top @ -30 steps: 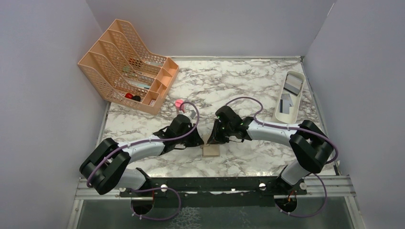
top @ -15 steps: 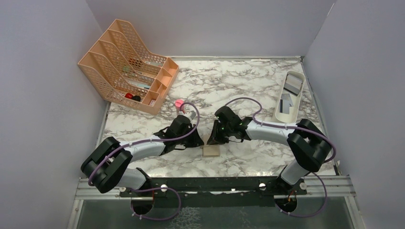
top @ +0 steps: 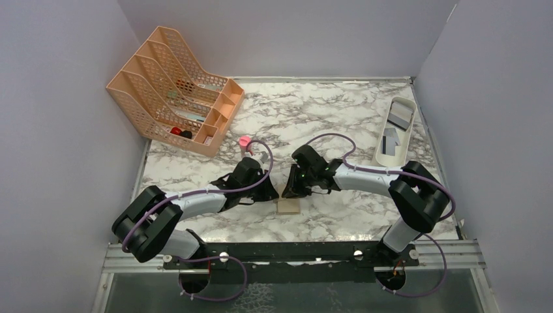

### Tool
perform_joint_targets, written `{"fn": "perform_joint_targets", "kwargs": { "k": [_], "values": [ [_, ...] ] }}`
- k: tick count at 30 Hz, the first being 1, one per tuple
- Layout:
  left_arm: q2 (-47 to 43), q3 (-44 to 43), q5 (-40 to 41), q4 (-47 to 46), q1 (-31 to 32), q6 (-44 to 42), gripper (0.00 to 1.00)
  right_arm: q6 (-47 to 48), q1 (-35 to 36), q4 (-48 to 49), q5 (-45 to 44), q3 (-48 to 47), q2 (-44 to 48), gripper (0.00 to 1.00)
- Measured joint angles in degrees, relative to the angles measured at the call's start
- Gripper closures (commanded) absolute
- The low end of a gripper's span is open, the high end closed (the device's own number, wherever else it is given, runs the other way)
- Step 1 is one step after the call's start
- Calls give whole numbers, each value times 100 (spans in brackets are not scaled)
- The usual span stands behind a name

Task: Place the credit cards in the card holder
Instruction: Close the card holder at the center of the board.

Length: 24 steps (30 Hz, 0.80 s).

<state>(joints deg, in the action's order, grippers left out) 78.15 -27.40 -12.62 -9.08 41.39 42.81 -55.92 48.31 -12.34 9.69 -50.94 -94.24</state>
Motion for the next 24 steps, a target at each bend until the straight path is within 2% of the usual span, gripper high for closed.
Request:
{"fn": "perform_joint_targets", "kwargs": {
  "k": [5, 12, 24],
  "values": [
    [35, 0, -7, -39, 0, 0, 88, -2, 0, -20, 0, 0, 0, 70],
    [46, 0, -24, -68, 0, 0, 88, -4, 0, -55, -4, -15, 0, 69],
    [63, 0, -57, -111, 0, 4, 88, 2, 0, -57, -2, -22, 0, 91]
  ]
}}
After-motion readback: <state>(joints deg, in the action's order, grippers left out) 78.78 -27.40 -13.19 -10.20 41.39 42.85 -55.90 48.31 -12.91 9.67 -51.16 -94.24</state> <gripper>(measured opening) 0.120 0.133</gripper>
